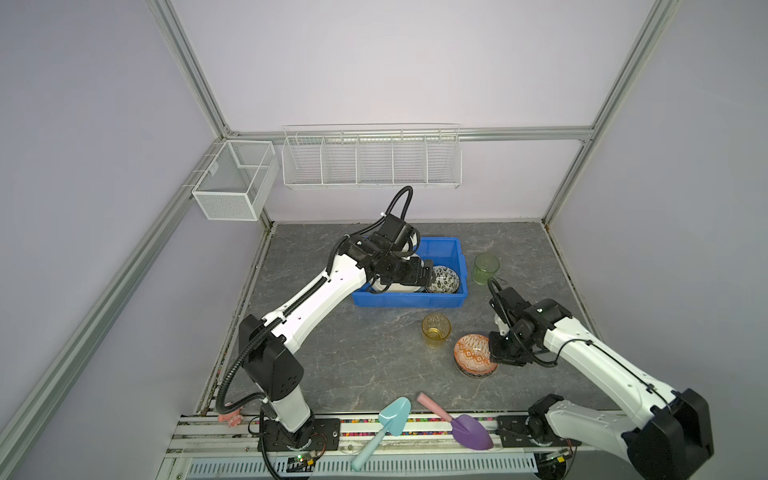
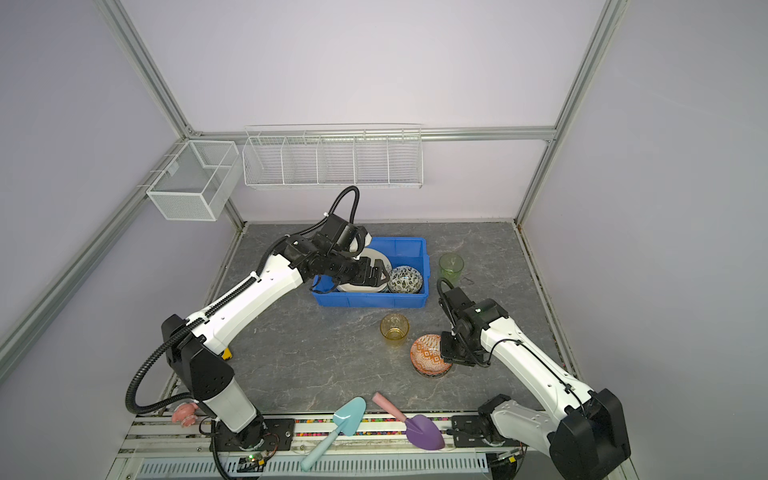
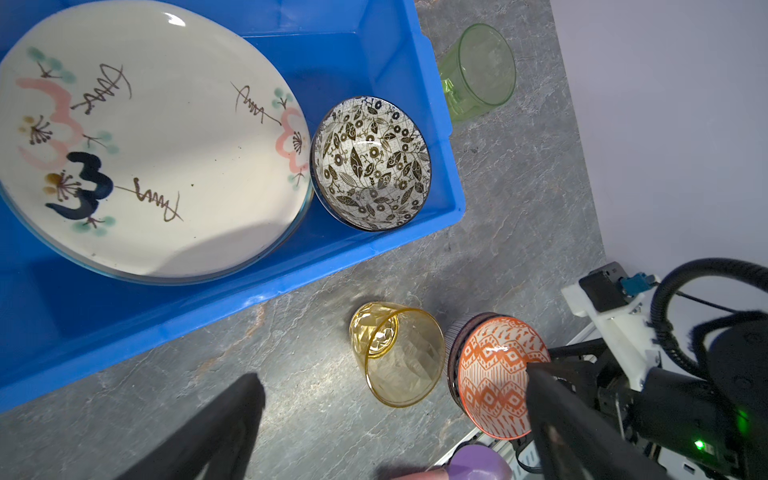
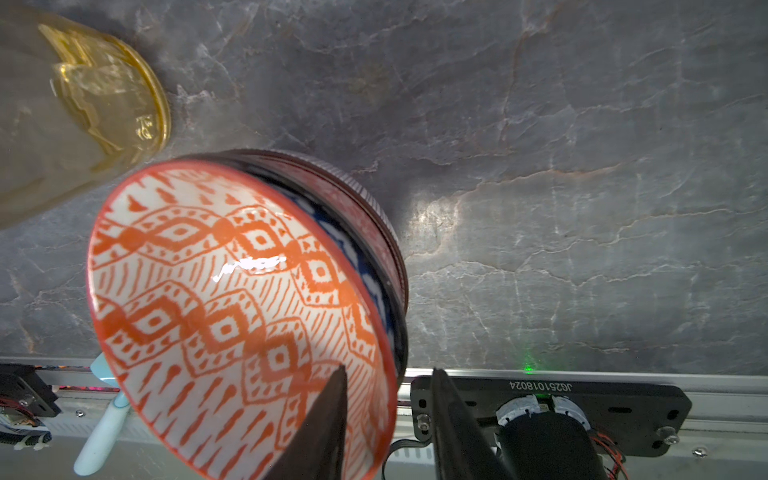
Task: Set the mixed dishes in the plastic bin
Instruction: 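Close the right gripper on the orange-patterned bowl rim at the stack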
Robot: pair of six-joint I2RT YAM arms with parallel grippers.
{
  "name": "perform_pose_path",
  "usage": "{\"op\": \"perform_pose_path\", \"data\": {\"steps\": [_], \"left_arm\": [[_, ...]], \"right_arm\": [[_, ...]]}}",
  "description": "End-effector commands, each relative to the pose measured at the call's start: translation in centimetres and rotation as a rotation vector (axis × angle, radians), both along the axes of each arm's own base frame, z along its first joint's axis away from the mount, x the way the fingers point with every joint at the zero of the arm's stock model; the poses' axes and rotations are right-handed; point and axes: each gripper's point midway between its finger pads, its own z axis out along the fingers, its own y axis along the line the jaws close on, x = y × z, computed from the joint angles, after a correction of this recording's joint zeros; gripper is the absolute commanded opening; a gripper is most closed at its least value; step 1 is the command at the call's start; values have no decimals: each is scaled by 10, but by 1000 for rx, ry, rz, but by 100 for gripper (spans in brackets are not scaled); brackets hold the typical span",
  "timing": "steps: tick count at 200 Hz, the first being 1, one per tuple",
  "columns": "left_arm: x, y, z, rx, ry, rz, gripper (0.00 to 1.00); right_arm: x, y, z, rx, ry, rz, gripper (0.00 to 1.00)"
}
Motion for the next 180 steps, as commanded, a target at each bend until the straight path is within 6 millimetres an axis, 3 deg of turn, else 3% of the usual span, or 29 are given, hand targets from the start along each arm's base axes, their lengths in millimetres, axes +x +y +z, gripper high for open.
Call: {"op": "perform_pose_path", "data": {"steps": [1, 64, 69, 104, 180], "left_arm": [[-1, -4, -3, -6, 10, -5, 98], [1, -5, -10, 5, 20, -6, 99], [1, -5, -10, 5, 20, -7, 98], [2, -7, -9, 1, 22, -6, 98], [3, -7, -13, 5, 30, -7, 99]], "right_arm": [[0, 0, -2, -10, -4, -2, 33], [1, -2, 2, -21, -12, -1, 27], [8, 2, 10, -7, -38, -1, 26], [9, 2, 14, -6, -51, 3, 22], [10, 4, 7, -6, -40, 8, 21]]}}
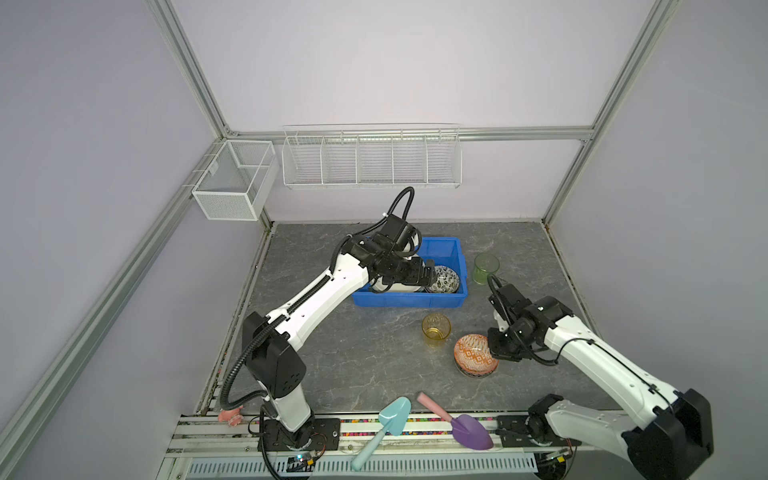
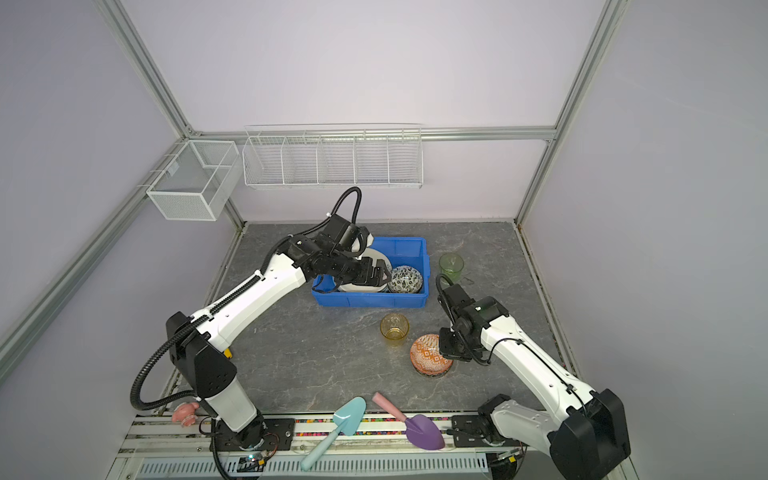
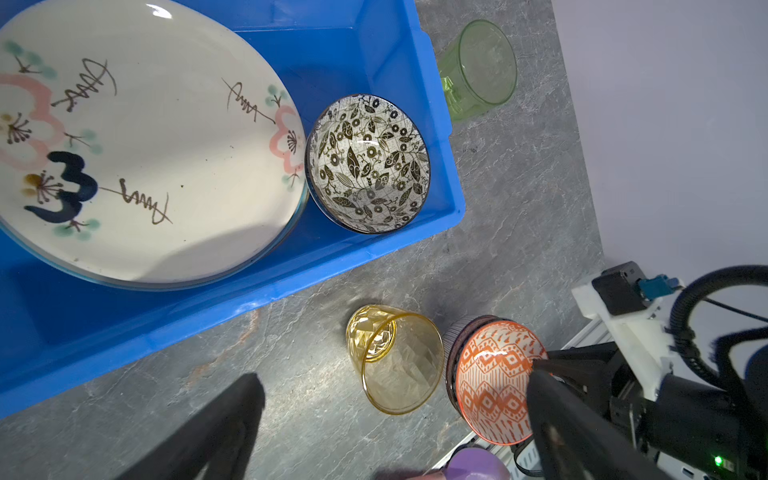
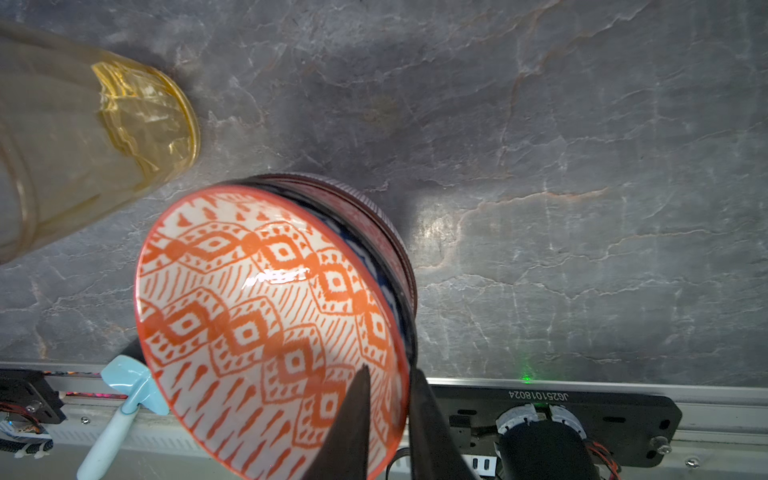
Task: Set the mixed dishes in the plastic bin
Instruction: 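Close the right gripper on the orange-patterned bowl rim at the stack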
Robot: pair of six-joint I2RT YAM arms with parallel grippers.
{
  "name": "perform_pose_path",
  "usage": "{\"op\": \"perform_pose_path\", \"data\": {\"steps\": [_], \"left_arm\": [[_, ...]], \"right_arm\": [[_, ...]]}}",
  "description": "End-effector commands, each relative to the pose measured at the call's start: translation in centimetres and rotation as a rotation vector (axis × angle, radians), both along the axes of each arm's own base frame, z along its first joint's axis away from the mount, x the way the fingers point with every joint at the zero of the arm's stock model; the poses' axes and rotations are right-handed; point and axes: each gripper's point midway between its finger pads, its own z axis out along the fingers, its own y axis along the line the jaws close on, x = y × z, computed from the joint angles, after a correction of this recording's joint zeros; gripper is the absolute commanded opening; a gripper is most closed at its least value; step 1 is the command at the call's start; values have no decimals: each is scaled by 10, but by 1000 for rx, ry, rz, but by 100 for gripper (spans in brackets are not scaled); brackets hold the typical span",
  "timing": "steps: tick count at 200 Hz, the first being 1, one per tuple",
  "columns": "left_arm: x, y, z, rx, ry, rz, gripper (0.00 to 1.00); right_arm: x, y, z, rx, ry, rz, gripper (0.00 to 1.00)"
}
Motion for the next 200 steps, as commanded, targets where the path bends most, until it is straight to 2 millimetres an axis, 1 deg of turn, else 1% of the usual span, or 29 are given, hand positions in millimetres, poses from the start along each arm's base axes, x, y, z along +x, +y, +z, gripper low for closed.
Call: {"op": "perform_pose_path", "data": {"steps": [1, 30, 69, 101, 116, 168, 200], "left_arm": [[0, -3, -6, 4, 17, -4, 99], [0, -5, -7, 2, 21, -6, 98], [0, -5, -10, 7, 26, -7, 99], [0, -5, -11, 7, 29, -8, 99], [0, -5, -11, 7, 30, -9, 99], [-1, -6, -11, 3, 32, -10, 99], [1, -1, -12, 28, 19, 6, 99]], "right_arm": [[1, 1, -2, -5, 3, 2, 21], [2, 1, -4, -9, 3, 1, 23], [2, 0, -4, -16, 3, 4, 21], [2, 0, -5, -14, 0, 0, 17], [2, -1, -2, -16, -9, 0, 12], [4, -2, 8, -12, -40, -3, 9], [6, -3, 18, -3, -67, -4, 7]]}}
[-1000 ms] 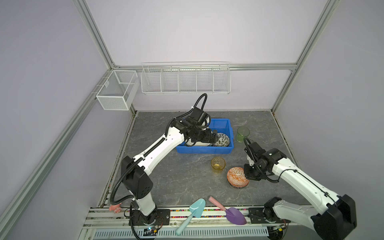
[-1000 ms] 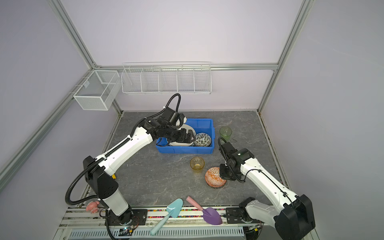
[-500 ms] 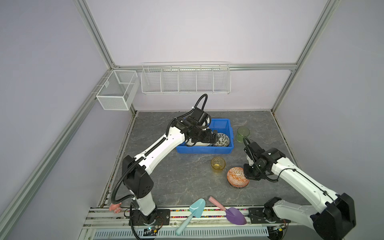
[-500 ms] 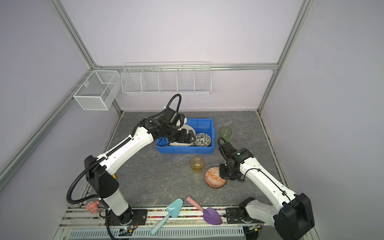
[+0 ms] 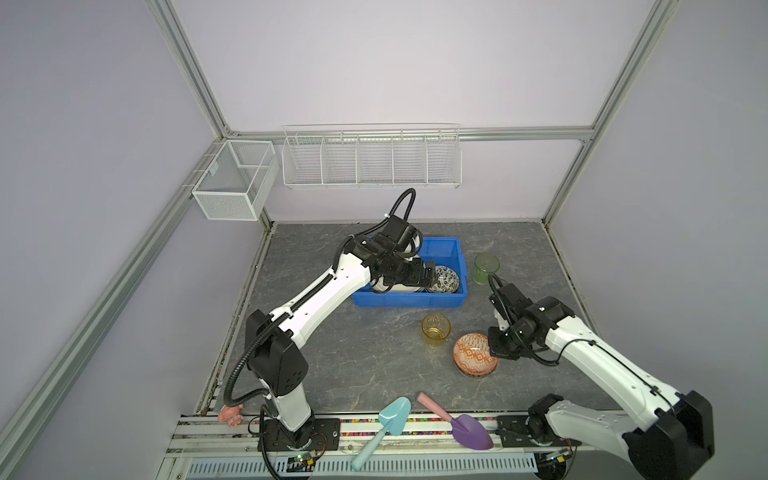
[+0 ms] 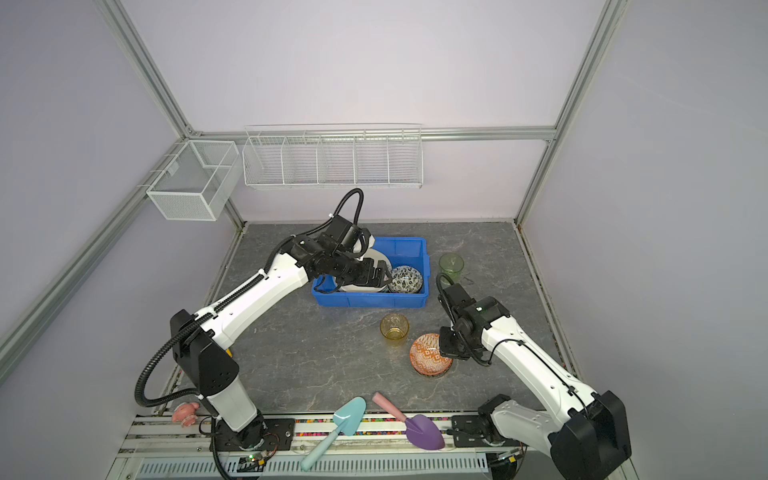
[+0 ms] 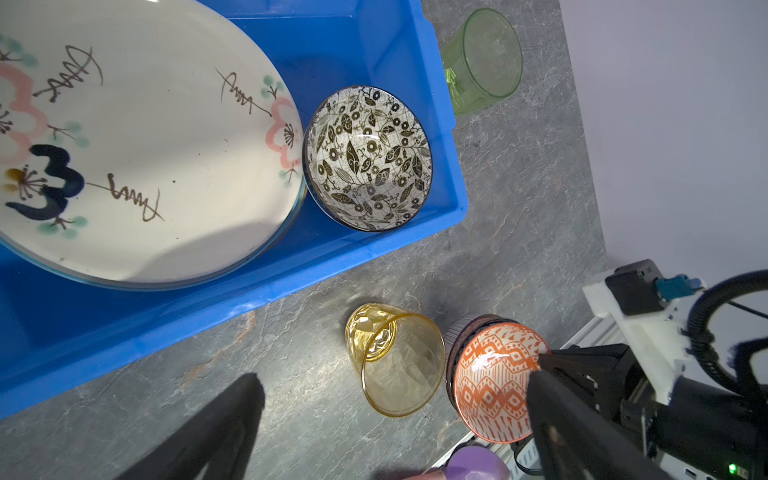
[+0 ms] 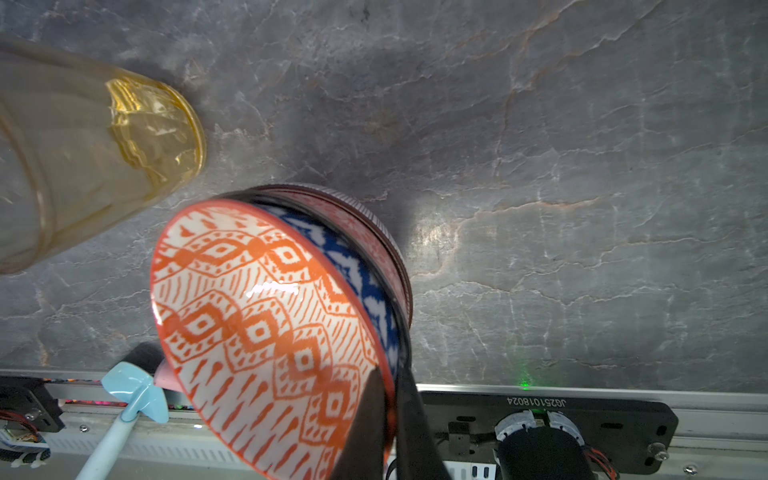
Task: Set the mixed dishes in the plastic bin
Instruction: 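Close the right gripper on the orange-patterned bowl rim at the stack, then lift the orange-patterned bowl with the right gripper while the left gripper grips its rim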
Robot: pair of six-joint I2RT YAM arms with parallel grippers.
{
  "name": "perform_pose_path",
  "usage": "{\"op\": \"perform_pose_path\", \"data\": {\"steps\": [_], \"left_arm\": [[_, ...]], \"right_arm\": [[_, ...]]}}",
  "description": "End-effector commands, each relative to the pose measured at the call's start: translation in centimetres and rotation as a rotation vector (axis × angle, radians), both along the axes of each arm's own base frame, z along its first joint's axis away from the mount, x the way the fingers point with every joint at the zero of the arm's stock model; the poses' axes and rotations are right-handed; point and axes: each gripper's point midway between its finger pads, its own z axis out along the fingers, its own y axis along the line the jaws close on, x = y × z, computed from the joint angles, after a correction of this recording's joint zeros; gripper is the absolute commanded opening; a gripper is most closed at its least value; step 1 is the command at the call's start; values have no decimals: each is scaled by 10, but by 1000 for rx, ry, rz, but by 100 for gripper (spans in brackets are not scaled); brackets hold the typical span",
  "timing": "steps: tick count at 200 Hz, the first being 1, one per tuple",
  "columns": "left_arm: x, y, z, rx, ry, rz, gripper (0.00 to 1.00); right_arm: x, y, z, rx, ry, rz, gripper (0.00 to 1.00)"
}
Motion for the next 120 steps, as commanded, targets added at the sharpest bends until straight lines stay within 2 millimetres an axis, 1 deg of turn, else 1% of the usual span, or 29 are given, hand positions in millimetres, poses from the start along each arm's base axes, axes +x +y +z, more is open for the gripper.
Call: {"op": "perform_pose_path", "data": {"steps": [1, 32, 69, 84, 110, 120], "left_arm": [[0, 2, -5, 22, 3, 10, 99], [-8, 1, -8, 12, 31, 3, 99], [-35, -3, 7, 14, 11, -34, 99], [-49, -9, 3, 14, 29, -58, 99], [-74, -21, -11, 11, 81, -102, 99], [-81, -27, -15, 9, 93, -113, 99]], "right_arm": [[1, -1, 14, 4, -34, -1, 7], [2, 0, 22, 21, -60, -4, 7], [4, 3, 34, 59, -99, -5, 7], [4, 3, 40, 72, -112, -4, 7], [5, 4, 50, 90, -133, 2, 7], [6, 4, 53, 101, -142, 2, 7]]}}
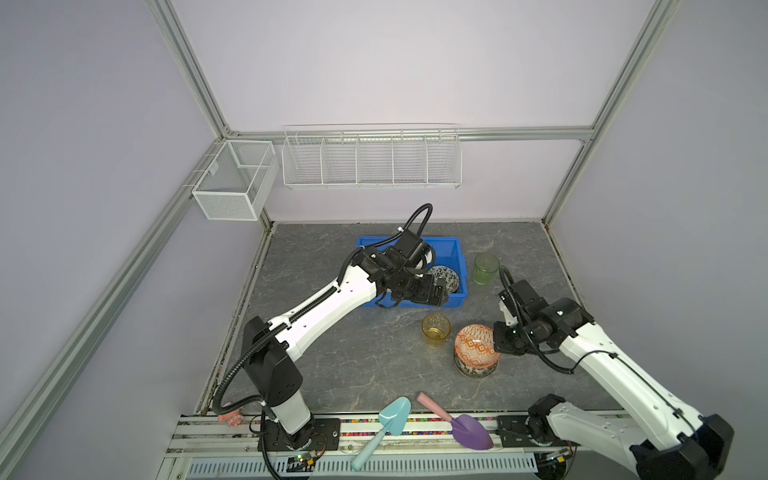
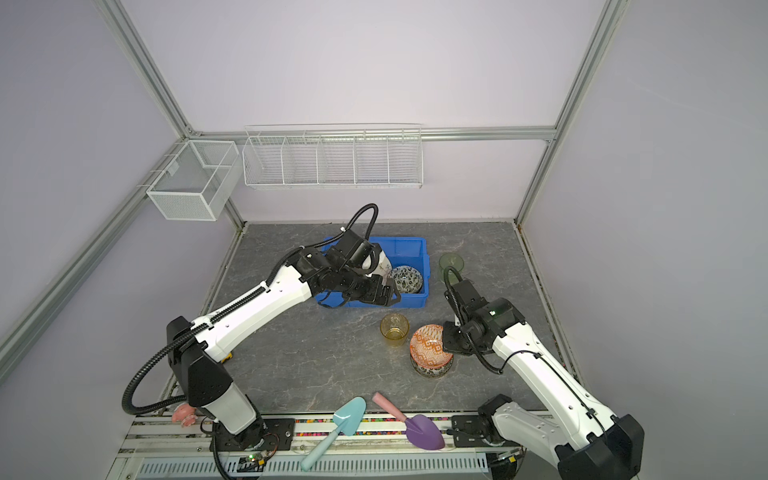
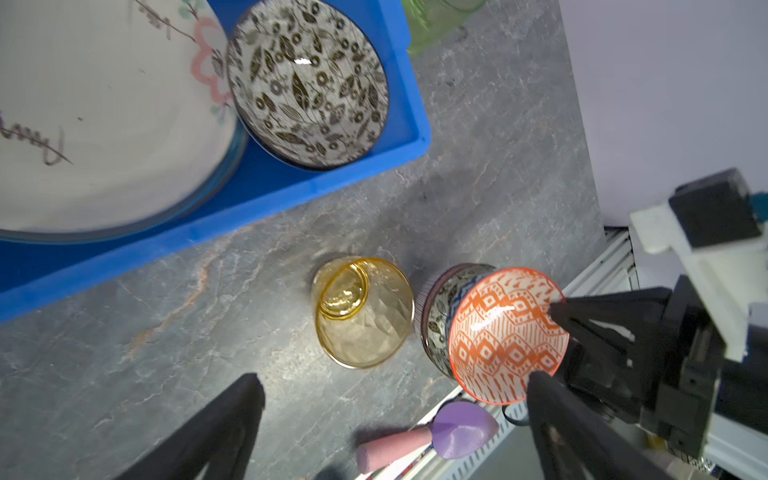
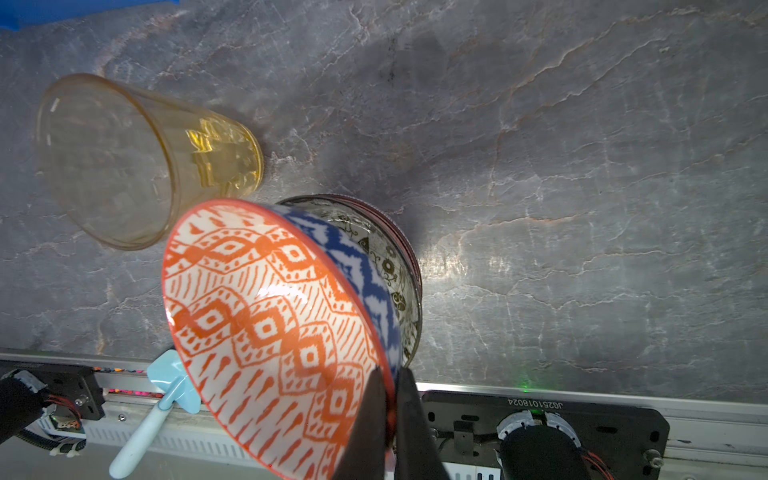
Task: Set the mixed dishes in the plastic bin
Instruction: 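Lift the orange-patterned bowl with the right gripper while the left gripper grips its rim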
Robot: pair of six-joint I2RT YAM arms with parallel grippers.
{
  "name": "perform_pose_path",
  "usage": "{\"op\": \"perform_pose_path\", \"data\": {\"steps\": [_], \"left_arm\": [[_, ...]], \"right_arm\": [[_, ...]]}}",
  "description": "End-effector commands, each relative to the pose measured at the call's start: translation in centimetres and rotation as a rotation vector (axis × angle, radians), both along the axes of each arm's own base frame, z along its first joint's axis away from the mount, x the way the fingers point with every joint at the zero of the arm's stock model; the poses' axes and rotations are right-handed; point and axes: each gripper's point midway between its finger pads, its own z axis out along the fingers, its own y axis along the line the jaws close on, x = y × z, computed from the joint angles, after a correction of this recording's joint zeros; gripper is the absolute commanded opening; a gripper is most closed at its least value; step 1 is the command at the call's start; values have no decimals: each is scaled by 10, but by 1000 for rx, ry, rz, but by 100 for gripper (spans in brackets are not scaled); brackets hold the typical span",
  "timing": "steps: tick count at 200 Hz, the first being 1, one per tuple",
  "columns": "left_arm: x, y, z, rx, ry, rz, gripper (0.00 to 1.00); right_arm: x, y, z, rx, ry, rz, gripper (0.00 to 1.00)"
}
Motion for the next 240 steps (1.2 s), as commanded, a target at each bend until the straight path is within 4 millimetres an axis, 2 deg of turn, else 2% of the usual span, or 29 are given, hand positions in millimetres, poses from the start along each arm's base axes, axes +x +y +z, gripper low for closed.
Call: {"op": "perform_pose_path", "data": {"steps": [1, 48, 73, 100, 142, 159, 194, 240], "left_arm": [[-21, -7, -9, -2, 52, -17, 99], [-53, -44, -30, 4, 94, -97, 99], [-55, -54, -44, 33, 99, -107, 99], [-53, -59, -54, 65, 99, -106, 93], [-49, -65, -67, 92, 104, -99, 78], [-47, -68, -67, 89, 99, -97, 66], [-46, -71, -67, 96, 96, -96, 47], [-49, -71, -69, 93, 108, -98, 38]], "right_arm": [[0, 3, 17, 46, -33, 8, 7], [5, 5, 33, 65, -72, 19, 7], [7, 6, 38, 74, -86, 23, 7], [6, 5, 42, 79, -101, 22, 7], [5, 5, 46, 83, -112, 27, 7], [5, 5, 46, 83, -112, 29, 7], [6, 5, 45, 83, -113, 30, 7], [9, 4, 45, 87, -119, 29, 7]]}}
